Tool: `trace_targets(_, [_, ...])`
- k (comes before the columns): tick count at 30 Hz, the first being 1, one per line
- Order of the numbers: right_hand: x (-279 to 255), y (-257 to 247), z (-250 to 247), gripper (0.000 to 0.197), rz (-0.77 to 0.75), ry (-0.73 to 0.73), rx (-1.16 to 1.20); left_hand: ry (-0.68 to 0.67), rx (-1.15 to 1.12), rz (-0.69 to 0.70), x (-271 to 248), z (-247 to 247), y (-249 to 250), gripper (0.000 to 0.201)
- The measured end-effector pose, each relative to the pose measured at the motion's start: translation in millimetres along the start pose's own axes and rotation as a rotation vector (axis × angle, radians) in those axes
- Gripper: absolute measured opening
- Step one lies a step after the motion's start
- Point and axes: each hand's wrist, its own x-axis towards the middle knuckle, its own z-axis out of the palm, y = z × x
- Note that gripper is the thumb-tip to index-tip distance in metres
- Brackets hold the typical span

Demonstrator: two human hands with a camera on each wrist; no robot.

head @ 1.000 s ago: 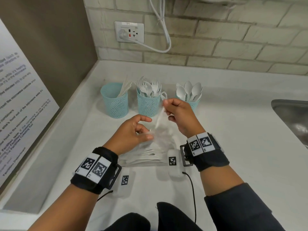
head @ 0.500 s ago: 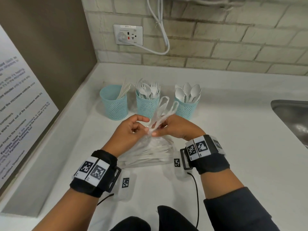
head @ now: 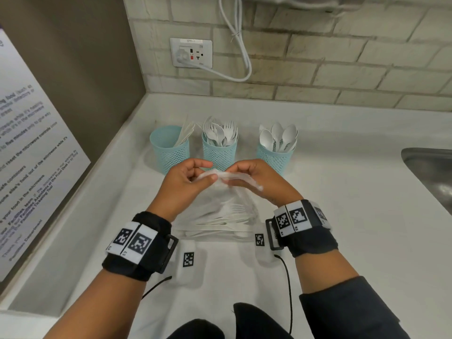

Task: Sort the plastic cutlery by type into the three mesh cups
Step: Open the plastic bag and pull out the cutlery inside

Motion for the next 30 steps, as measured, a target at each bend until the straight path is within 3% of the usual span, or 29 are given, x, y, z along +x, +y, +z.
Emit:
trace_targets(3, [-3, 2, -7, 0.006, 0.033, 0.074, 0.026, 0.044, 0.001, 0.023, 0, -3, 1, 0.02])
trace_targets(8, [3, -10, 8, 0.013, -0.107, 0.103, 0.012, 0.1, 0.056, 0.095, 0, 10, 12, 0.008])
trace_targets(12, [4, -11, -3, 0.017, -0.093, 0.256, 0.196, 0.222, -0.055, 0.08, 2, 1, 16, 0.011])
trace_targets(16, [5, -21, -4, 0.017, -0.123, 0.197, 0.286, 0.198, -0.167, 0.065, 3, 3, 20, 0.012])
trace_targets(19, [8, -29, 3, 0.024, -0.064, 0.169, 0.374, 0.18, -0.295, 0.017, 4, 5, 28, 0.022])
trace_targets(25, [-3, -33, -4, 0.012, 0.041, 0.092, -0.044, 0.18, -0.53, -0.116, 8, -8, 27, 0.022])
trace_targets(28, [-4, -36, -6, 0.002, 0.087, -0.028, -0.203, 0.168, -0.419, -0.091, 5, -5, 31, 0.015])
trace_targets(30, [-4, -39, -11, 0.011, 0.136, -0.079, -0.325, 0.201, -0.31, -0.049, 3, -4, 34, 0.018])
